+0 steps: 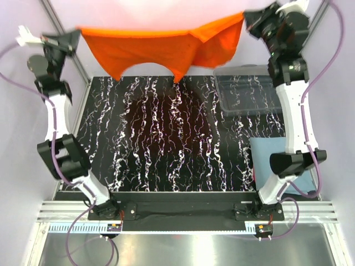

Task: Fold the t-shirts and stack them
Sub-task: Flatten the tshirt out

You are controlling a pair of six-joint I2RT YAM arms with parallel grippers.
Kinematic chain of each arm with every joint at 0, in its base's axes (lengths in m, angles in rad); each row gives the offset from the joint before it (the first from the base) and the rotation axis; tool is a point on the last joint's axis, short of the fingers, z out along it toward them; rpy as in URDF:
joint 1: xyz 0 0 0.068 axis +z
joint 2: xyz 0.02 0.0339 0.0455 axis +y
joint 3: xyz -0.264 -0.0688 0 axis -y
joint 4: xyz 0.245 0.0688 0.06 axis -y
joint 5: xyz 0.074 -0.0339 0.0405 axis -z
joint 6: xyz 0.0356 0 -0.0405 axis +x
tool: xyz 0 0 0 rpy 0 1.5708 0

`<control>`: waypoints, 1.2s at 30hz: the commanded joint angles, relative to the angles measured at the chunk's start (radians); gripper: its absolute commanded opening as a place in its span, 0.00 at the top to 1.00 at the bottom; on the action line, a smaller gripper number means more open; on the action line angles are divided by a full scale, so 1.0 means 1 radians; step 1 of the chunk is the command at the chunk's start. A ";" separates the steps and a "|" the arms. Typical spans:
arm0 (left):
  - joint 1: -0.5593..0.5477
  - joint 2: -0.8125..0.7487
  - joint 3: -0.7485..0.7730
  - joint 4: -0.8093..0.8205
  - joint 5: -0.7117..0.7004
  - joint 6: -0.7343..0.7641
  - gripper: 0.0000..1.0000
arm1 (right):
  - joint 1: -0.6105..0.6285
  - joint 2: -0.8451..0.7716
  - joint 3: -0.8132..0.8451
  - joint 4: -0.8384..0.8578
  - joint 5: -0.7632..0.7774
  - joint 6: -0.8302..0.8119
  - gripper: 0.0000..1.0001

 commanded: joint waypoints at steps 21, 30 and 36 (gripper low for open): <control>0.248 -0.465 -1.047 -0.947 -0.053 0.816 1.00 | 0.151 -0.756 -1.575 -0.084 -0.300 0.275 1.00; 0.305 -0.500 -1.121 -1.080 -0.359 0.807 1.00 | 0.182 -0.904 -1.830 -0.157 -0.346 0.358 1.00; 0.320 -0.522 -1.148 -1.126 -0.523 0.740 1.00 | 0.186 -1.033 -1.878 -0.331 -0.369 0.366 1.00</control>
